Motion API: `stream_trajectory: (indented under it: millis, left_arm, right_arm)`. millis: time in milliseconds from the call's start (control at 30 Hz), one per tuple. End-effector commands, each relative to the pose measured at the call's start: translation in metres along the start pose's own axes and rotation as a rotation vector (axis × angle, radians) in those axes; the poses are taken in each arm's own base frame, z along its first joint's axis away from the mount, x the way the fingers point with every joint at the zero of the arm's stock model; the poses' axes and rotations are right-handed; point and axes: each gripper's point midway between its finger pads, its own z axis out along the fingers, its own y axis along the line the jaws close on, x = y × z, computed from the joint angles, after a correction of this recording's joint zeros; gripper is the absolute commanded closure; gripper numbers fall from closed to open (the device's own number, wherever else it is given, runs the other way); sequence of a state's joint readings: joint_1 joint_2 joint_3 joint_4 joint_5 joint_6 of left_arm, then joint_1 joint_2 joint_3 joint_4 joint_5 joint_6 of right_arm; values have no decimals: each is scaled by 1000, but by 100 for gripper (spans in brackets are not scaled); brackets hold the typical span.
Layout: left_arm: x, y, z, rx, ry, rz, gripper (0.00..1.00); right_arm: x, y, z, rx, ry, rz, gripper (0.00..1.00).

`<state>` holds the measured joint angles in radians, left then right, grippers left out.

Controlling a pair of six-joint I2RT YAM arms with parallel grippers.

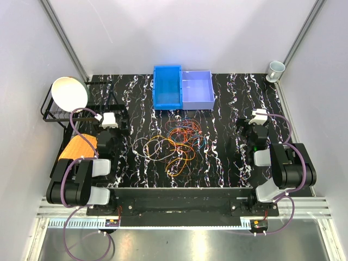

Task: Untangle the cables

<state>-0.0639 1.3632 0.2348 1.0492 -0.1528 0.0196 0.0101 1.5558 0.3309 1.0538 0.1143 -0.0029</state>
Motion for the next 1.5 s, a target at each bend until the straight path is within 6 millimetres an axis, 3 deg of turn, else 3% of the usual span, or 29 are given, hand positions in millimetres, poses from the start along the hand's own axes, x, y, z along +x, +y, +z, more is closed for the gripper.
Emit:
stream_trajectory:
  millis: [0,1133,1300,1333,1400,1433,1467]
  left_arm:
    - [-11,-1,1,13,-50,-4,1]
    - [-11,0,1,13,-47,-7,1]
    - [-29,2,-5,5,-84,-17,1]
    - [-23,2,-6,4,-42,-17,1]
    - [-36,2,-6,9,-43,-23,1]
    - [-24,1,-9,12,21,-13,1]
    - [-29,1,-11,16,22,-14,1]
  right_arm:
    - [-20,-2,5,13,-67,5,0]
    - [-20,-2,5,12,-65,5,0]
    - [-20,-2,6,10,-64,5,0]
    - [-20,-2,6,10,-62,5,0]
    - [-20,-2,6,12,-62,5,0]
    - [-20,-1,6,9,-64,5,0]
    - [-20,-2,6,12,-62,5,0]
